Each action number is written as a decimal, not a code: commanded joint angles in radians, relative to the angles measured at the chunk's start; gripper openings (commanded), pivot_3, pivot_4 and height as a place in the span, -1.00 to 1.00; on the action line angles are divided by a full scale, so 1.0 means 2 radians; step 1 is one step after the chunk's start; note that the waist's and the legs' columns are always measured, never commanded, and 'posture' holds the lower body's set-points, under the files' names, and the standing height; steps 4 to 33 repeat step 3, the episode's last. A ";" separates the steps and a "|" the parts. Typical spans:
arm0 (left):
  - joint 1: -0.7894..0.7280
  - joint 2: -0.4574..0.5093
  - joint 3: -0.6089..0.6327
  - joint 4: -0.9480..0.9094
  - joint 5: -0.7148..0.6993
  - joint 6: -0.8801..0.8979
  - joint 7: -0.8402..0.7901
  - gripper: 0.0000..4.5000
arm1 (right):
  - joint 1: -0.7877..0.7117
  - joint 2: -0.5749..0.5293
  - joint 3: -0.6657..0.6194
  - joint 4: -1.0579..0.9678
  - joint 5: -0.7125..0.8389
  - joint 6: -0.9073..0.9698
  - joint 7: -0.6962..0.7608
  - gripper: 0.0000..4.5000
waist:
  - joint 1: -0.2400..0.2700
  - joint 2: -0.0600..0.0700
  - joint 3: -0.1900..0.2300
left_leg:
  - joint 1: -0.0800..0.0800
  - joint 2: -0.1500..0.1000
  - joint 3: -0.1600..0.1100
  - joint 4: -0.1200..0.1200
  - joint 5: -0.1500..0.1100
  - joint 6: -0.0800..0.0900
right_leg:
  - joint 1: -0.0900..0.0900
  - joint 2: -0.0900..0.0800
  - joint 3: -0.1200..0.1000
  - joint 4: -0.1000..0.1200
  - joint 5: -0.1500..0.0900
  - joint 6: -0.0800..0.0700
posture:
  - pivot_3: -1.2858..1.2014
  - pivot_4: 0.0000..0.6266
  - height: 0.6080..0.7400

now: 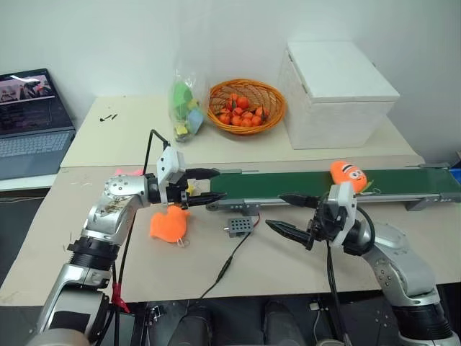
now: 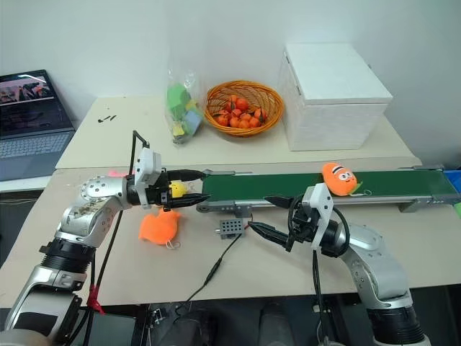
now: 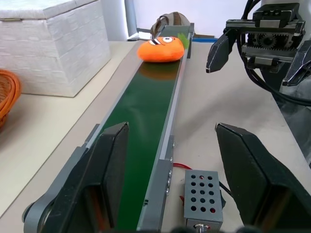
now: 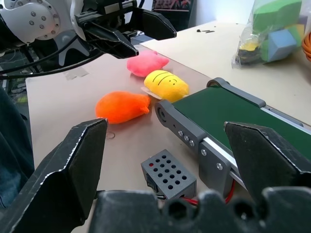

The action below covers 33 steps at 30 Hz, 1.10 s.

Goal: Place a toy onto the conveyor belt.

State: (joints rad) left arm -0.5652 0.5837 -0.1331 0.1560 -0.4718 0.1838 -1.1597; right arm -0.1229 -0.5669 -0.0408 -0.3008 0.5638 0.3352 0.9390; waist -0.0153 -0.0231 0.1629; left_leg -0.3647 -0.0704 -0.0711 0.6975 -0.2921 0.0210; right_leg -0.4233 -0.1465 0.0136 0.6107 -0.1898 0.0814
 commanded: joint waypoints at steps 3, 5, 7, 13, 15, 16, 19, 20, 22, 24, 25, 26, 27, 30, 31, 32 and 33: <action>-0.010 -0.002 0.018 -0.012 0.003 0.007 0.001 0.35 | -0.002 -0.002 -0.006 -0.005 0.003 -0.004 0.003 1.00 | 0.000 0.000 0.000 | 0.000 0.000 0.000 0.000 0.000 0.000 | 0.000 0.000 0.000 0.000 0.000 0.000 | 0.03 -0.52 1.00; -0.010 -0.002 0.018 -0.012 0.003 0.007 0.001 0.35 | -0.002 -0.002 -0.006 -0.005 0.003 -0.004 0.003 1.00 | 0.000 0.000 0.000 | 0.000 0.000 0.000 0.000 0.000 0.000 | 0.000 0.000 0.000 0.000 0.000 0.000 | 0.03 -0.52 1.00; -0.010 -0.002 0.018 -0.012 0.003 0.007 0.001 0.35 | -0.002 -0.002 -0.006 -0.005 0.003 -0.004 0.003 1.00 | 0.000 0.000 0.000 | 0.000 0.000 0.000 0.000 0.000 0.000 | 0.000 0.000 0.000 0.000 0.000 0.000 | 0.03 -0.52 1.00; -0.010 -0.002 0.018 -0.012 0.003 0.007 0.001 0.35 | -0.002 -0.002 -0.006 -0.005 0.003 -0.004 0.003 1.00 | 0.000 0.000 0.000 | 0.000 0.000 0.000 0.000 0.000 0.000 | 0.000 0.000 0.000 0.000 0.000 0.000 | 0.03 -0.52 1.00; -0.010 -0.002 0.018 -0.012 0.003 0.007 0.001 0.35 | -0.002 -0.002 -0.006 -0.005 0.003 -0.004 0.003 1.00 | 0.000 0.000 0.000 | 0.000 0.000 0.000 0.000 0.000 0.000 | 0.000 0.000 0.000 0.000 0.000 0.000 | 0.03 -0.52 1.00; -0.010 -0.002 0.018 -0.012 0.003 0.007 0.001 0.35 | -0.002 -0.002 -0.006 -0.005 0.003 -0.004 0.003 1.00 | 0.000 0.000 0.000 | 0.000 0.000 0.000 0.000 0.000 0.000 | 0.000 0.000 0.000 0.000 0.000 0.000 | 0.03 -0.52 1.00; -0.010 -0.002 0.018 -0.012 0.003 0.007 0.001 0.35 | -0.002 -0.002 -0.006 -0.005 0.003 -0.004 0.003 1.00 | 0.000 0.000 0.000 | 0.000 0.000 0.000 0.000 0.000 0.000 | 0.000 0.000 0.000 0.000 0.000 0.000 | 0.03 -0.52 1.00; -0.010 -0.002 0.018 -0.012 0.003 0.007 0.001 0.35 | -0.002 -0.002 -0.006 -0.005 0.003 -0.004 0.003 1.00 | 0.000 0.000 0.000 | 0.000 0.000 0.000 0.000 0.000 0.000 | 0.000 0.000 0.000 0.000 0.000 0.000 | 0.03 -0.52 1.00; -0.010 -0.002 0.018 -0.012 0.003 0.007 0.001 0.35 | -0.002 -0.002 -0.006 -0.005 0.003 -0.004 0.003 1.00 | 0.000 0.000 0.000 | 0.000 0.000 0.000 0.000 0.000 0.000 | 0.000 0.000 0.000 0.000 0.000 0.000 | 0.03 -0.52 1.00; -0.010 -0.002 0.018 -0.012 0.003 0.007 0.001 0.35 | -0.002 -0.002 -0.006 -0.005 0.003 -0.004 0.003 1.00 | 0.000 0.000 0.000 | 0.000 0.000 0.000 0.000 0.000 0.000 | 0.000 0.000 0.000 0.000 0.000 0.000 | 0.03 -0.52 1.00; -0.010 -0.002 0.018 -0.012 0.003 0.007 0.001 0.35 | -0.002 -0.002 -0.006 -0.005 0.003 -0.004 0.003 1.00 | 0.000 0.000 0.000 | 0.000 0.000 0.000 0.000 0.000 0.000 | 0.000 0.000 0.000 0.000 0.000 0.000 | 0.03 -0.52 1.00; -0.010 -0.002 0.018 -0.012 0.003 0.007 0.001 0.35 | -0.002 -0.002 -0.006 -0.005 0.003 -0.004 0.003 1.00 | 0.000 0.000 0.000 | 0.000 0.000 0.000 0.000 0.000 0.000 | 0.000 0.000 0.000 0.000 0.000 0.000 | 0.03 -0.52 1.00; -0.010 -0.002 0.018 -0.012 0.003 0.007 0.001 0.35 | -0.002 -0.002 -0.006 -0.005 0.003 -0.004 0.003 1.00 | 0.000 0.000 0.000 | 0.000 0.000 0.000 0.000 0.000 0.000 | 0.000 0.000 0.000 0.000 0.000 0.000 | 0.03 -0.52 1.00; -0.010 -0.002 0.018 -0.012 0.003 0.007 0.001 0.35 | -0.002 -0.002 -0.006 -0.005 0.003 -0.004 0.003 1.00 | 0.000 0.000 0.000 | 0.000 0.000 0.000 0.000 0.000 0.000 | 0.000 0.000 0.000 0.000 0.000 0.000 | 0.03 -0.52 1.00; -0.010 -0.002 0.018 -0.012 0.003 0.007 0.001 0.35 | -0.002 -0.002 -0.006 -0.005 0.003 -0.004 0.003 1.00 | 0.000 0.000 0.000 | 0.000 0.000 0.000 0.000 0.000 0.000 | 0.000 0.000 0.000 0.000 0.000 0.000 | 0.03 -0.52 1.00; -0.010 -0.002 0.018 -0.012 0.003 0.007 0.001 0.35 | -0.002 -0.002 -0.006 -0.005 0.003 -0.004 0.003 1.00 | 0.000 0.000 0.000 | 0.000 0.000 0.000 0.000 0.000 0.000 | 0.000 0.000 0.000 0.000 0.000 0.000 | 0.03 -0.52 1.00; -0.010 -0.002 0.018 -0.012 0.003 0.007 0.001 0.35 | -0.002 -0.002 -0.006 -0.005 0.003 -0.004 0.003 1.00 | 0.000 0.000 0.000 | 0.000 0.000 0.000 0.000 0.000 0.000 | 0.000 0.000 0.000 0.000 0.000 0.000 | 0.03 -0.52 1.00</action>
